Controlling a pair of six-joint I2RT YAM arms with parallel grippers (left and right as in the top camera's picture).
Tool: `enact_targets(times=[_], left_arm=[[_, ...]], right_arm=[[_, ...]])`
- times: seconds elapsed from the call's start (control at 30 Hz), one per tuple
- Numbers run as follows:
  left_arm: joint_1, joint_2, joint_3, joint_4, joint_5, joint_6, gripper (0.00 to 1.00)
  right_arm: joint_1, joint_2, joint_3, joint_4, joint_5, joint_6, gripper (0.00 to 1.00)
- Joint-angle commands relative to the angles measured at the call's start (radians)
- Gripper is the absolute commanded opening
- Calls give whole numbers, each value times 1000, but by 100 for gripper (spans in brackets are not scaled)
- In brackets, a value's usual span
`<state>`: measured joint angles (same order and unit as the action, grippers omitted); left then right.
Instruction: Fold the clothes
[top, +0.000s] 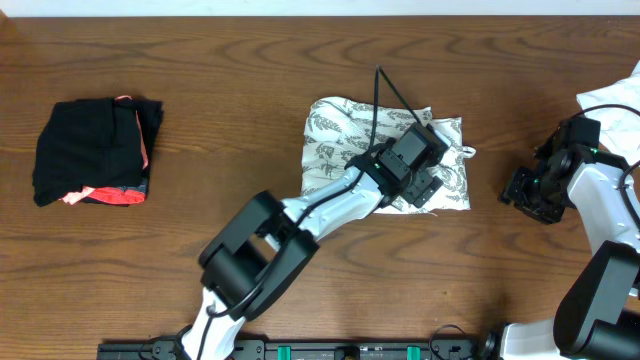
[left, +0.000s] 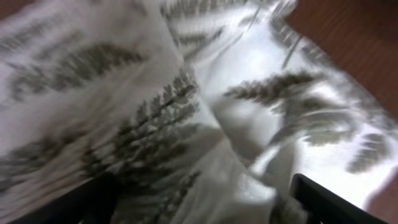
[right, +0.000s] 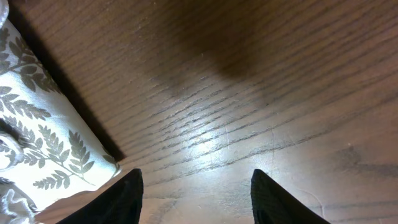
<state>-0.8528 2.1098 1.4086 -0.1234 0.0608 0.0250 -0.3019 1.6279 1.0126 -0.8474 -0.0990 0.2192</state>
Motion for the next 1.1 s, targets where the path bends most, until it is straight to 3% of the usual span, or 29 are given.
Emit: enact_targets(times=[0.0,0.13,0.23,0.33,0.37,0.7,0.9,1.07], left_arm=[[4,29,0,12,-6,-27,88],[10,23,1,-2,-137,-26,75],[21,-30,8,-4,-245,-18,54],[48,-114,13,-6,-318,-19,22],[61,-140,13,-10,-333,-19,19],[335,-322,13,-220,-527,-163,15],[615,-314,-2,-511,-525,-429,9],[783,-314,-30,-660,-479,-642,8]], right_arm=[[0,3,-3,-1,-6,-11,54],[0,3,-3,-3,-6,-11,54],[0,3,-3,-2,-6,-11,54],[0,3,-3,-1,-5,-12,54],[0,3,-3,-2,-3,-12,54],[0,3,-3,-1,-3,-19,54],[0,3,-3,0,-3,-18,54],[0,3,-3,0,-3,-18,54]])
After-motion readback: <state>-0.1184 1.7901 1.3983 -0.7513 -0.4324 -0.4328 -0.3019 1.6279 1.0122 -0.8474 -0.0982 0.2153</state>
